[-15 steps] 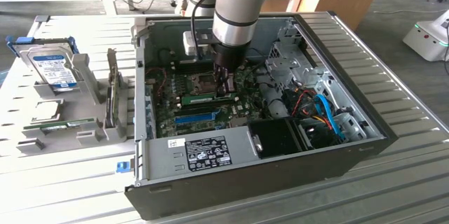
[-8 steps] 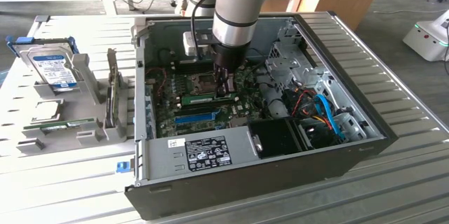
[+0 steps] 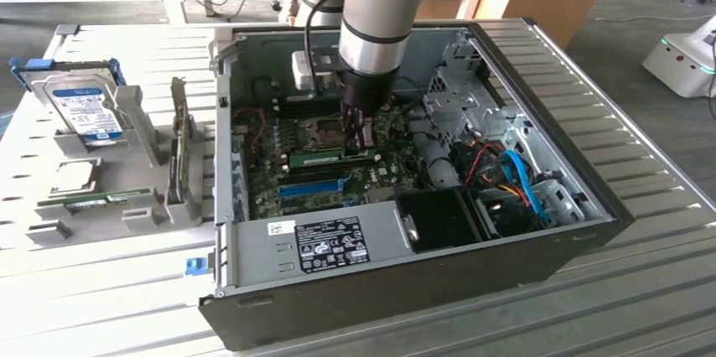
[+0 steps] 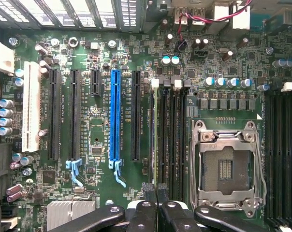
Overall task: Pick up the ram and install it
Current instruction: 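Insert the ram into the slot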
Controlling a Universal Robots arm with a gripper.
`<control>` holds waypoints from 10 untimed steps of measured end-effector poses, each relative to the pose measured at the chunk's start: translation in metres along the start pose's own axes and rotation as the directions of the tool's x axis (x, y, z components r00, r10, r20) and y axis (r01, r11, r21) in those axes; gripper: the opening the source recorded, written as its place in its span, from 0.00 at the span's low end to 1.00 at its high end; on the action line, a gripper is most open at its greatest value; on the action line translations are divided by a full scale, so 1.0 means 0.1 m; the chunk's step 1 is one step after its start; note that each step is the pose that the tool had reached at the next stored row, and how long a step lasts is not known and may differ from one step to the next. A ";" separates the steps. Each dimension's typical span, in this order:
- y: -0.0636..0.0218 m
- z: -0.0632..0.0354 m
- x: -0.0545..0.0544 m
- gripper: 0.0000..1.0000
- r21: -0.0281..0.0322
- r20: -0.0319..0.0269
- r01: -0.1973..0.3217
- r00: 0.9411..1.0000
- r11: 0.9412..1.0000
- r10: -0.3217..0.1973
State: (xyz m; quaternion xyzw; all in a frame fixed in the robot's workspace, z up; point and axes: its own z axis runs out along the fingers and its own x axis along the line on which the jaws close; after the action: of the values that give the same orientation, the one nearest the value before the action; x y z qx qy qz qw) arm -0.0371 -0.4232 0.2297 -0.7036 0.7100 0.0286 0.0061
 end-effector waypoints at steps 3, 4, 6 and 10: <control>0.000 0.007 0.00 0.12 0.000 0.000 0.000 1.000 1.000 0.000; 0.000 0.011 0.00 0.12 0.000 0.000 0.000 1.000 1.000 0.000; -0.001 0.018 0.00 0.12 0.000 0.000 0.000 1.000 1.000 0.000; -0.001 0.032 0.00 0.12 0.000 0.000 0.000 1.000 1.000 0.000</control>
State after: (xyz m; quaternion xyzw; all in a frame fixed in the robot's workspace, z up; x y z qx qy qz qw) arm -0.0372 -0.4232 0.2265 -0.7036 0.7100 0.0286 0.0060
